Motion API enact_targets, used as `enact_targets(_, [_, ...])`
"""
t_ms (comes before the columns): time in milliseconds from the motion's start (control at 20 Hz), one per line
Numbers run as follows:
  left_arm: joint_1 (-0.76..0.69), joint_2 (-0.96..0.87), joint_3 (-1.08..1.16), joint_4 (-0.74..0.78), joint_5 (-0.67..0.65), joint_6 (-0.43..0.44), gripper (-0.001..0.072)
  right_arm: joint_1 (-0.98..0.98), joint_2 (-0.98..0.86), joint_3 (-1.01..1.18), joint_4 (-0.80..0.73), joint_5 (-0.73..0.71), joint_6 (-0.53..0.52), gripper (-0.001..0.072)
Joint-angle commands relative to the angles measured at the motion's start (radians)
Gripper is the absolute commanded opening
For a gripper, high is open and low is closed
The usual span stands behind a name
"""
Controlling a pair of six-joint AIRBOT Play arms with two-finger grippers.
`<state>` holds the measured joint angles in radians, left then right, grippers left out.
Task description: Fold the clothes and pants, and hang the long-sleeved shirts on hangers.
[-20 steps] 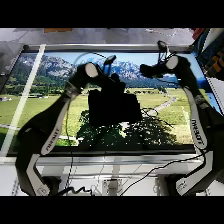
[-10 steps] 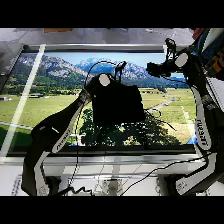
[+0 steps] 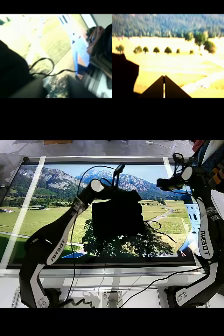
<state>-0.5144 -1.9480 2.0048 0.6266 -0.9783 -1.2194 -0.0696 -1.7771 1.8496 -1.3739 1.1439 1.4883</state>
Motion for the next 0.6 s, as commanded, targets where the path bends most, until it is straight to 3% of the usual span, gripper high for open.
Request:
enact_targets(0, [0.066,0.014,0.000,0.101,-0.090,0.050,0.0015,-0.083,-0.034,-0.063,0.353,0.188,-0.297,0.0019])
enact_targets(100, [0.090,0.011,0.000,0.302,-0.100,0.046,0.0010,-0.084,-0.051,-0.117,0.501,0.251,-0.363,0.0020])
enact_targets(200, [0.087,-0.001,0.000,0.536,-0.100,-0.018,0.0009,-0.055,-0.051,-0.149,0.510,0.231,-0.356,0.0024])
enact_targets(250, [0.076,-0.014,0.000,0.615,-0.095,-0.062,0.0009,-0.029,-0.051,-0.153,0.506,0.200,-0.356,0.0180])
enact_targets(300, [0.062,-0.034,0.000,0.636,-0.079,-0.086,0.0010,-0.005,-0.051,-0.152,0.506,0.161,-0.351,0.0506])
enact_targets(350, [0.044,-0.058,0.000,0.623,-0.057,-0.086,0.0009,0.022,-0.051,-0.152,0.504,0.116,-0.320,0.0694])
enact_targets(550, [-0.084,-0.131,0.000,0.619,-0.046,-0.085,0.0009,0.130,-0.051,-0.152,0.412,0.007,-0.231,0.0687])
